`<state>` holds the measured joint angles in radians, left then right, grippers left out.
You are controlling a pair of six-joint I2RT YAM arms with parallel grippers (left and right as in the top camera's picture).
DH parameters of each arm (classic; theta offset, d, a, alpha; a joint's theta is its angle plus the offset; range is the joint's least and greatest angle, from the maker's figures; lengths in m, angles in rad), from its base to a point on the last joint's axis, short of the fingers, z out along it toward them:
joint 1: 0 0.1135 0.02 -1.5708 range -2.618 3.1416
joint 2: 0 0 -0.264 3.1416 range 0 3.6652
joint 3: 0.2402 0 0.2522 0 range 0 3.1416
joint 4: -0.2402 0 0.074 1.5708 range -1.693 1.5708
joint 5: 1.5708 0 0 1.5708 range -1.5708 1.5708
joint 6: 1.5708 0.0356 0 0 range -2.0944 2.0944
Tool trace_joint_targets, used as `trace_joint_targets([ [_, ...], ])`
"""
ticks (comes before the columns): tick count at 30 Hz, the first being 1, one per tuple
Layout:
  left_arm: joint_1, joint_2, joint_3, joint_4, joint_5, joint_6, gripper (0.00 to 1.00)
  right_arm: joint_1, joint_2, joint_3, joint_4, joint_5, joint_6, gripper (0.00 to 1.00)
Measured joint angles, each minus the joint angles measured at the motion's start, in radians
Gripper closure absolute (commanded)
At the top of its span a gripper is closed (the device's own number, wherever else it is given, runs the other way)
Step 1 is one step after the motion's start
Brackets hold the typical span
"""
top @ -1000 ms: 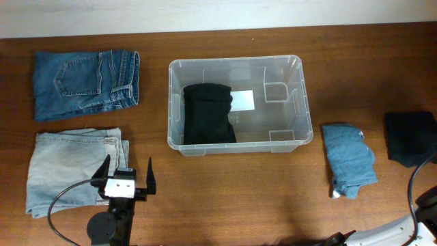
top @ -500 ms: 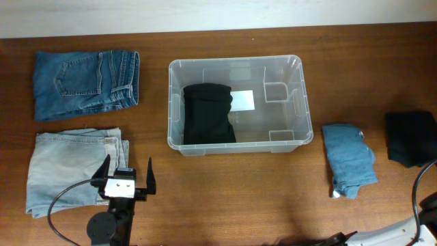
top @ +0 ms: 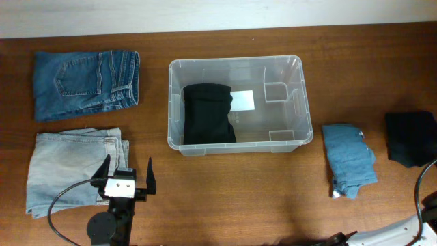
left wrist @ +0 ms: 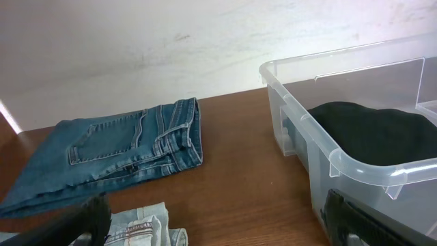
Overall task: Pack container
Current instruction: 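Lower the right gripper onto the second black garment and grasp it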
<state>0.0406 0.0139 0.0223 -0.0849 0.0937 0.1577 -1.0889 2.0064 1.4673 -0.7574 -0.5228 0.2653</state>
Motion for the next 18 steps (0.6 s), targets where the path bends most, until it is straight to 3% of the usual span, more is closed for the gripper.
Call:
trace_joint_targets([
  [18, 0.000, 0.000, 0.000, 0.000, 0.000, 0.000, 0.01, 0.000, 0.054, -0.001, 0.018, -0.002, -0.059, 0.02],
])
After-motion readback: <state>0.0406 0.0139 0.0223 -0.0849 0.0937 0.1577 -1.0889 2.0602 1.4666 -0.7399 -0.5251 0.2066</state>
